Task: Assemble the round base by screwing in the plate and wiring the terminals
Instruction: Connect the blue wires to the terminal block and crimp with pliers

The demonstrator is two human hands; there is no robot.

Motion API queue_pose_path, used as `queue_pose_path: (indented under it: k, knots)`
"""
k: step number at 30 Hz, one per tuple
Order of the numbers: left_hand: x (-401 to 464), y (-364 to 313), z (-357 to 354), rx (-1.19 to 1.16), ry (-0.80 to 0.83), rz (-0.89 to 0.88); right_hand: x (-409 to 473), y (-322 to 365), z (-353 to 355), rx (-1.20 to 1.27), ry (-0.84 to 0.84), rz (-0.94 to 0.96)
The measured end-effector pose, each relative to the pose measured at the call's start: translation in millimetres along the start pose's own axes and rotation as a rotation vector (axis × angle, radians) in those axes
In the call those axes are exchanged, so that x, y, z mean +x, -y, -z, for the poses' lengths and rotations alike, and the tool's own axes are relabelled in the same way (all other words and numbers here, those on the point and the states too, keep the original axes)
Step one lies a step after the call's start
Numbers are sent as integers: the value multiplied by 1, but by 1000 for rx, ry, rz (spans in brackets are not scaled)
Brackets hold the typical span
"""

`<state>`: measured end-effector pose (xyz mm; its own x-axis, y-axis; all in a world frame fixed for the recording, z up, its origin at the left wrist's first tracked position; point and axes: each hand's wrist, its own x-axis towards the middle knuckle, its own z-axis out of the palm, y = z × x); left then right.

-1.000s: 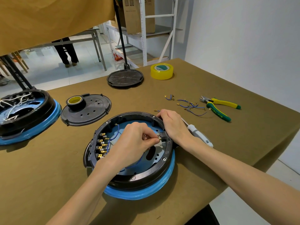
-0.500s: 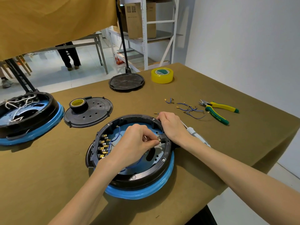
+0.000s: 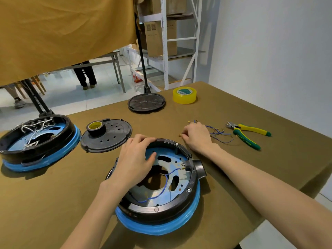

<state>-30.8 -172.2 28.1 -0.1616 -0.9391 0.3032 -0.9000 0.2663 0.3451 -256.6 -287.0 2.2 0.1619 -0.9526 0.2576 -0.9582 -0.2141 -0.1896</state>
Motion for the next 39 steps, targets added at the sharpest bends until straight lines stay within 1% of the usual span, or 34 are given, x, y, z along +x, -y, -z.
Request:
queue_pose_path:
  k: [1,2,4,5,6,7,8,10,11,13,15,17,18,19,22,25,28,30,32,34,36,39]
  knots:
    - [1,1,3,-11,11,-9,-2,-1,2,103,-10,-24]
    - [2,2,8,-25,30,-12,-3,-2,7,260,-20,-53]
    - [3,6,17,-35,78,-1,-10,-2,22,636,-55,-110]
    - [4,9,22,-3,95,13,-14,0,33,823,-55,-136]
    - [4,12,25,45,109,33,-17,1,42,1014,-20,-171]
    - [4,14,27,65,128,61,-20,4,51,1197,53,-222]
    - [4,16,27,33,148,92,-23,6,59,1342,151,-276]
    - [3,17,24,-97,164,125,-29,13,71,1494,346,-351]
    - [3,18,21,-135,152,117,-31,16,74,1547,419,-381]
    - [5,19,17,-187,108,74,-36,21,79,1650,501,-441]
    - [8,17,17,-333,26,43,-39,24,82,1701,537,-464]
    - [9,18,21,-451,-86,63,-42,25,84,1710,558,-465]
    - [9,20,23,-462,-114,76,-43,25,86,1710,564,-461]
    - [8,23,25,-448,-106,84,-45,24,86,1705,567,-453]
    - [1,34,28,-415,32,104,-48,27,87,1632,537,-376]
    - [-5,41,30,-494,69,125,-49,38,85,1523,517,-249]
    - [-10,48,30,-583,84,159,-47,55,82,1366,489,-111]
    - [-12,53,27,-600,79,191,-45,69,78,1235,414,-20]
    - [-11,58,25,-585,48,231,-42,82,72,1042,316,94]
    - [-9,61,24,-565,11,230,-41,91,64,845,282,204]
    - [-6,61,21,-588,-12,215,-40,96,55,703,286,257]
    - [-1,55,18,-660,7,215,-40,95,46,582,269,289]
